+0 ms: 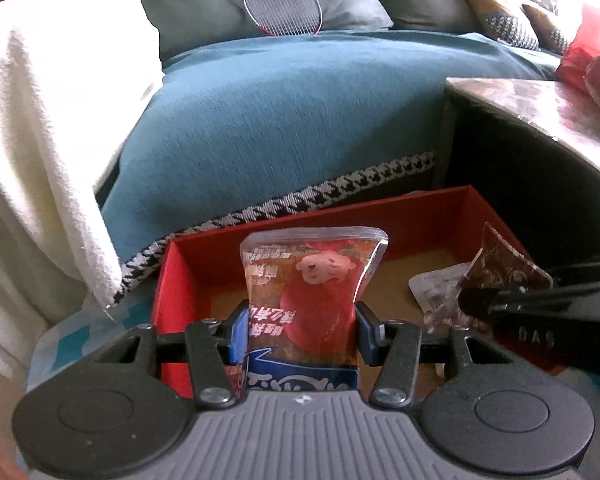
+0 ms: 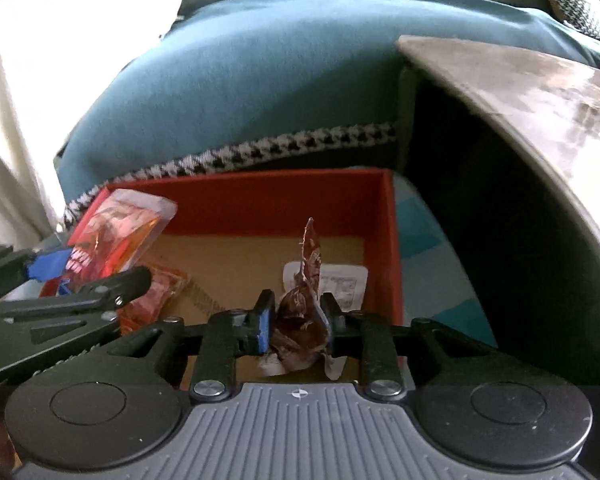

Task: Organize snacks
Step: 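Lower both held packets into the red box and open both grippers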

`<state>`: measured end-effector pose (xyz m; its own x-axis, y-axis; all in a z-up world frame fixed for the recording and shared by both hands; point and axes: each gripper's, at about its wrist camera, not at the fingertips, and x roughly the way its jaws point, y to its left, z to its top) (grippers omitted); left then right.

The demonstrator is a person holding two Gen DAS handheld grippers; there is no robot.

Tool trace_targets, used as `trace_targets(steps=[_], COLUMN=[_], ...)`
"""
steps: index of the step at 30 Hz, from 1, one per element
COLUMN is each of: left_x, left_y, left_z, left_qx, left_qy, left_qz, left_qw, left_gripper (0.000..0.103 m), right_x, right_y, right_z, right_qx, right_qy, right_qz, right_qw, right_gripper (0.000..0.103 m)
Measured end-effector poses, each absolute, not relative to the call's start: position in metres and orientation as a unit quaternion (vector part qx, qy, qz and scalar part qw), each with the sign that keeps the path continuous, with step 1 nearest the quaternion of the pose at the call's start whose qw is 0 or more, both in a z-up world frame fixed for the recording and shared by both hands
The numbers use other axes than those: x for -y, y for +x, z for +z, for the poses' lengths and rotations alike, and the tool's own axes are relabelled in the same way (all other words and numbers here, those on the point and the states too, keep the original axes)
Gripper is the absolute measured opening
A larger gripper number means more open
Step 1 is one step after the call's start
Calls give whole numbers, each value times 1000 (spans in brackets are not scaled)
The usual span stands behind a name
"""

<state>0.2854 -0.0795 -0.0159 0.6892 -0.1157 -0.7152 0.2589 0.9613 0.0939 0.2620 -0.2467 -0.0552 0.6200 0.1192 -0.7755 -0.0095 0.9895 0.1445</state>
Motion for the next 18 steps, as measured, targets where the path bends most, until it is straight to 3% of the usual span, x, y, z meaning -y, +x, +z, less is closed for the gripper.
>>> trace_targets(steps=[7, 11, 15, 17, 18], left_x=[91, 95, 93, 92, 91], left_y=[290, 291, 287, 286, 284], left_z=[-30, -31, -24, -19, -16], left_qx=[-395, -400, -390, -385, -382], left_qy=[115, 123, 124, 123, 121], left_qz=[-104, -101, -97, -96, -96], left_qw=[905, 903, 907, 910, 911], left_gripper=[54, 62, 67, 72, 72], right_x=[255, 260, 261, 261, 261], right_y=[263, 264, 264, 263, 265], right_z=[-61, -61, -57, -51, -49], right_qx=[-443, -443, -444, -439, -437], right_qy=[65, 67, 69, 64, 62], right_qz=[21, 14, 14, 6, 7], right_qw=[894, 894, 893, 896, 897], right_gripper=[44, 40, 42, 53, 54])
